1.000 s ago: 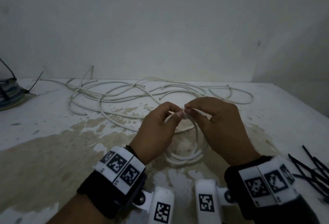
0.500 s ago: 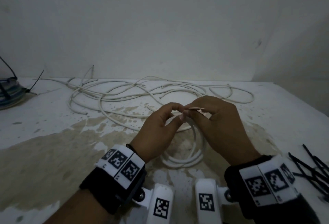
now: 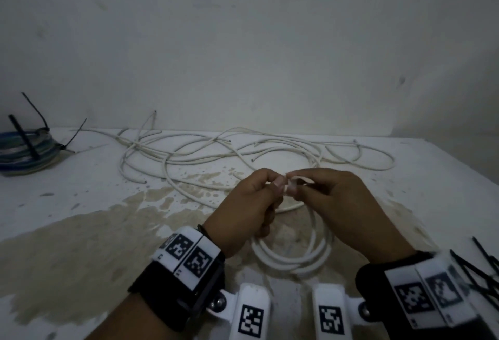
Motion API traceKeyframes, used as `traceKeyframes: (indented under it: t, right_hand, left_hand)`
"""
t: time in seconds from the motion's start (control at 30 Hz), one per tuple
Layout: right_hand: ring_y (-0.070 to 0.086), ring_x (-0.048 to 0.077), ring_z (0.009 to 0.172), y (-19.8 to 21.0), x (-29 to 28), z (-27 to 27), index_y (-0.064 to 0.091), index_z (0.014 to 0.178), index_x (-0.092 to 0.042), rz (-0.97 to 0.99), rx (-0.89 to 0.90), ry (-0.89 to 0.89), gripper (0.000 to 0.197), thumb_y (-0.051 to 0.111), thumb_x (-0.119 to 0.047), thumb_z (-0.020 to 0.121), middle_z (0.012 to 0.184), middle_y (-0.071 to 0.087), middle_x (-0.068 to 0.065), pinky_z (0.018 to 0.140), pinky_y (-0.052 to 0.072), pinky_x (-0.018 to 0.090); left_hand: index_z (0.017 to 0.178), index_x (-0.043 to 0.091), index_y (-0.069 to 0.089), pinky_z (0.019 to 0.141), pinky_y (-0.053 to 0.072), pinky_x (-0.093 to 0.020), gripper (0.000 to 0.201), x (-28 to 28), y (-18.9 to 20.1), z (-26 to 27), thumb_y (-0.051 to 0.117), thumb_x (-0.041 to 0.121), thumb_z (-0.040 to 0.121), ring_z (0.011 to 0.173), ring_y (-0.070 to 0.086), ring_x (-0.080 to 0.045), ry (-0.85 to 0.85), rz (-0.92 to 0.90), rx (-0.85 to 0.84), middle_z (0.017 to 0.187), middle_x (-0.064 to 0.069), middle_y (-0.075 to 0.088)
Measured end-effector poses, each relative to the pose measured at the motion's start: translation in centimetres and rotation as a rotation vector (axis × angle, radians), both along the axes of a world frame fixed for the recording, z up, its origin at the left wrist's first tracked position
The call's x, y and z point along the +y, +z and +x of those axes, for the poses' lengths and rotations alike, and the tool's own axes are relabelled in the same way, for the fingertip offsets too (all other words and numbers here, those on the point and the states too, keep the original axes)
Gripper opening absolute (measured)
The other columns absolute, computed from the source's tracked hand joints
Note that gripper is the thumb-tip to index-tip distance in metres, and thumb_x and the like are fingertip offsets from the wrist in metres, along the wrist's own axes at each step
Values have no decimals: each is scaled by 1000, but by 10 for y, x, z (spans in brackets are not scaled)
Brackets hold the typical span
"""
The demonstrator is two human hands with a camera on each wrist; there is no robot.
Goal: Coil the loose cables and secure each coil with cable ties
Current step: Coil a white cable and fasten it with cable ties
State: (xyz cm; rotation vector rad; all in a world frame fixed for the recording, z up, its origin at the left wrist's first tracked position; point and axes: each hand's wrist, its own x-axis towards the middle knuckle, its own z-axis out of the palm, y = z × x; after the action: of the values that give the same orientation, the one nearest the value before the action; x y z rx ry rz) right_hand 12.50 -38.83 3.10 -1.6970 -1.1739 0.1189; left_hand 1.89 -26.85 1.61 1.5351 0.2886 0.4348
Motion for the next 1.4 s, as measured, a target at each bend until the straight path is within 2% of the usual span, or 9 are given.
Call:
traceKeyframes:
  t: [0.2, 0.3, 0.4, 0.53, 0.83, 1.0, 1.17, 1.3, 1.4]
  right_hand:
    - [69, 9, 67, 3, 10, -1, 72, 83, -27, 234, 144, -151, 14, 71, -13, 82, 74, 73, -8, 63, 54, 21]
    - [71, 16, 69, 6, 24, -13, 70, 79, -25, 260, 194, -176, 11, 71, -14, 83, 73, 72, -6, 71, 58, 38]
    - [68, 6, 69, 12, 38, -27, 69, 69, -29, 241, 140, -136, 20, 71, -14, 82, 74, 71, -14, 71, 55, 28]
    - [63, -6, 70, 24, 58, -47, 70, 69, -29, 128, 51, -64, 20, 70, -14, 82, 72, 70, -20, 62, 44, 5]
    - [69, 18, 66, 24, 110, -93, 71, 74, -21, 83, 143, 87, 10, 71, -16, 82, 70, 72, -1, 66, 55, 37]
    - [70, 20, 67, 30, 142, -121, 70, 84, -22, -49, 175, 251, 9, 65, -15, 87, 77, 71, 6, 59, 56, 33]
    - [69, 18, 66, 34, 172, -148, 73, 82, -21, -188, 168, 413, 13, 66, -11, 86, 81, 70, 5, 60, 59, 33]
    - [66, 2, 65, 43, 206, -160, 65, 85, -38, -253, -112, 468, 19, 66, -19, 86, 70, 68, -18, 65, 53, 22]
    - [64, 4, 74, 55, 232, -174, 56, 94, -37, -394, -227, 593, 21, 69, -26, 82, 82, 70, -16, 70, 52, 26]
  left_hand:
    - [97, 6, 56, 55, 51, -34, 33, 11, 9, -13, 56, 38, 87, 51, 51, -21, 40, -300, -66, 64, -9, 54]
    - [102, 4, 55, 48, 46, -27, 42, 17, 14, -27, 53, 43, 87, 43, 42, -12, 18, -527, -123, 55, 0, 43]
    - [100, 4, 55, 38, 31, -19, 39, 32, 22, -44, 46, 42, 93, 36, 29, -6, 23, -629, -160, 54, 5, 35]
    - [109, 2, 49, 36, 16, -17, 32, 49, 24, -69, 44, 32, 97, 37, 18, -4, 137, -530, -166, 53, 6, 26]
    - [89, 2, 56, 48, 46, -28, 24, 94, 28, -136, 39, 15, 98, 50, 48, -18, 253, -248, -69, 71, -10, 54]
    - [93, 9, 45, 34, 23, -17, 11, 124, 33, -170, 39, 17, 100, 42, 26, -8, 274, -254, -54, 60, 0, 43]
    - [85, 9, 50, 32, 24, -16, 20, 156, 33, -205, 37, 15, 99, 39, 26, -7, 297, -350, -53, 59, -1, 42]
    - [83, 3, 59, 57, 47, -27, 18, 173, 35, -228, 43, 3, 90, 59, 55, -17, 353, -206, 34, 75, -12, 59]
    - [113, 15, 62, 73, 54, -28, 30, 186, 41, -243, 52, -2, 90, 82, 65, -17, 341, 18, 163, 99, -10, 69]
